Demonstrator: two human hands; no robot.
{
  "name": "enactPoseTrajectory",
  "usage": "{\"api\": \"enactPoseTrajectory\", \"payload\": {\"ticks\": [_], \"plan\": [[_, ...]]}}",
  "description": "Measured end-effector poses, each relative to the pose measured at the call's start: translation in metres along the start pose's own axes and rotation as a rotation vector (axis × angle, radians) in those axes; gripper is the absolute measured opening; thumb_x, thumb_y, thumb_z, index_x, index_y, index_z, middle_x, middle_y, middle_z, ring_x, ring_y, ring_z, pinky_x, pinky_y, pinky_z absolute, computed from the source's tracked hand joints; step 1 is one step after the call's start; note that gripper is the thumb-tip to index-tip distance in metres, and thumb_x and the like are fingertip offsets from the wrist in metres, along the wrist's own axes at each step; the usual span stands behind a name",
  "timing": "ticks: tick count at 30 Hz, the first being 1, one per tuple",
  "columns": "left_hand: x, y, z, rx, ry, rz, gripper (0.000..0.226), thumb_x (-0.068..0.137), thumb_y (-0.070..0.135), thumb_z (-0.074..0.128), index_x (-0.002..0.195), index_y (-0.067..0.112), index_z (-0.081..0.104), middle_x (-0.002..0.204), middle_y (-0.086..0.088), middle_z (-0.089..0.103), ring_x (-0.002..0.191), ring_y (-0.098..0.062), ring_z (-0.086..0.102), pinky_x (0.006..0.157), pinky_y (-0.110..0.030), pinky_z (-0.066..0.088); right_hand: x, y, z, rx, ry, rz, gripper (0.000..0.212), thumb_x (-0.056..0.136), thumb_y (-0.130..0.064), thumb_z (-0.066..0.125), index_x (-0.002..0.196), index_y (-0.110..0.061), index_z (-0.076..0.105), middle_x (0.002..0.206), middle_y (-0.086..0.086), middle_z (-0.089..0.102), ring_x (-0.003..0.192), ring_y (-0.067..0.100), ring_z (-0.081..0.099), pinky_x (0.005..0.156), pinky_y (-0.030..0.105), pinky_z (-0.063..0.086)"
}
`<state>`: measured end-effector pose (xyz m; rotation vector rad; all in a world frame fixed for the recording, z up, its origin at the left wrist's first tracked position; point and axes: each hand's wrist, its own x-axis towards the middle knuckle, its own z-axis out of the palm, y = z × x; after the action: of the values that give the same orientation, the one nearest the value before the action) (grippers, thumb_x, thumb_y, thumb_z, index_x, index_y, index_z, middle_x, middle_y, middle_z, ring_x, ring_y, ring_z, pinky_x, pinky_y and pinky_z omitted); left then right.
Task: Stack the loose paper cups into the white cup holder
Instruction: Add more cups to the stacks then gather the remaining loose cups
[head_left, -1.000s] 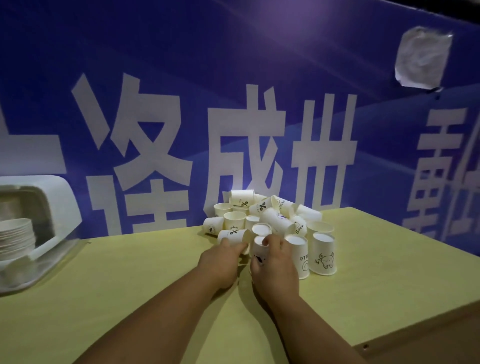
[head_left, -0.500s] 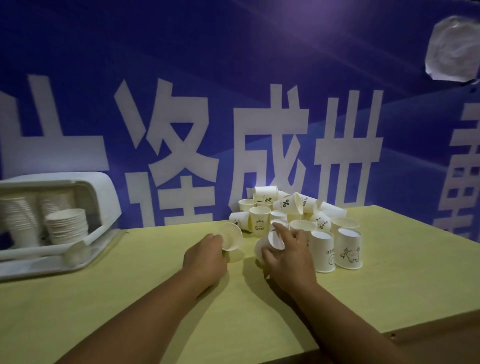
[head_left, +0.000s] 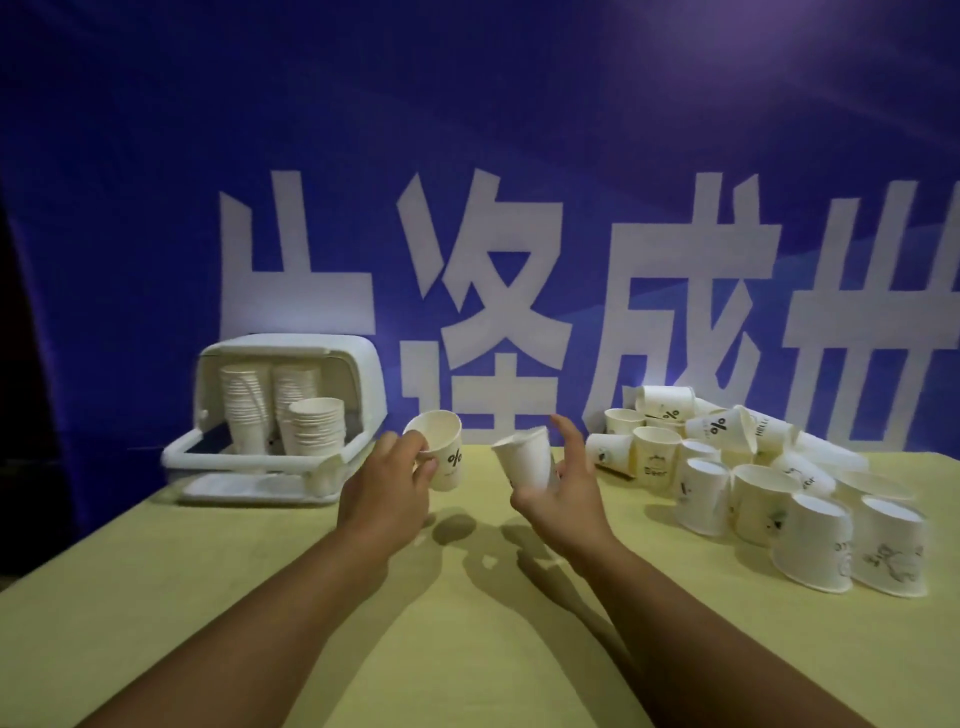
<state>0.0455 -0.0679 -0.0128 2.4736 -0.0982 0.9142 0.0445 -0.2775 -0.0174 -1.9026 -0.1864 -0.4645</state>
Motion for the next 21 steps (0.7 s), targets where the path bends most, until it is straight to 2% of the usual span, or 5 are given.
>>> {"api": "enactPoseTrajectory", "payload": {"ticks": [2,6,12,18,21], "plan": [[0.006,-0.015,-0.011,-0.002,0.08,-0.005,0.01,0.101,0.034,0.055,0.103,0.025,0.057,0.102,0.006,0.05,0.09,-0.021,0.054,0.07,-0.034,0.043,0.008,-0.005,0.025,0.003,-0.055,0.003,0.101,0.074,-0.015,0.083,0.14,-0.059,0.02,0.13,-0.004,0.034,0.107,0.02,0.052,0.079,0.029,0.058],[0.023,-0.045,-0.024,-0.018,0.234,-0.029,0.016,0.101,0.034,0.053,0.102,0.02,0.06,0.104,0.0,0.054,0.084,-0.028,0.056,0.068,-0.041,0.051,0.024,-0.013,0.071,0.038,-0.105,-0.012,0.089,0.077,-0.025,0.084,0.138,-0.054,0.026,0.134,-0.005,0.041,0.107,0.018,0.053,0.075,0.024,0.058],[0.061,-0.084,-0.037,-0.059,0.46,-0.082,0.025,0.104,0.037,0.047,0.109,0.017,0.062,0.113,-0.005,0.058,0.09,-0.025,0.056,0.066,-0.035,0.05,0.05,-0.038,0.122,0.209,-0.021,-0.042,0.08,0.072,-0.028,0.089,0.123,-0.042,0.029,0.108,-0.014,0.051,0.092,0.012,0.061,0.073,0.025,0.061],[0.08,-0.125,-0.032,0.093,0.443,-0.148,0.032,0.104,0.039,0.038,0.109,0.015,0.059,0.107,-0.006,0.052,0.087,-0.028,0.054,0.065,-0.034,0.037,0.083,-0.059,0.159,0.227,0.076,-0.092,0.032,0.086,-0.037,0.075,0.109,-0.032,0.052,0.097,-0.019,0.057,0.096,0.012,0.061,0.078,0.025,0.056],[0.087,-0.133,-0.034,0.211,0.373,-0.158,0.026,0.105,0.036,0.037,0.107,0.017,0.055,0.1,0.0,0.045,0.089,-0.022,0.047,0.068,-0.037,0.04,0.103,-0.076,0.172,0.19,0.092,-0.112,0.027,0.097,-0.033,0.063,0.121,-0.024,0.058,0.105,-0.009,0.059,0.101,0.014,0.06,0.083,0.027,0.053]]}}
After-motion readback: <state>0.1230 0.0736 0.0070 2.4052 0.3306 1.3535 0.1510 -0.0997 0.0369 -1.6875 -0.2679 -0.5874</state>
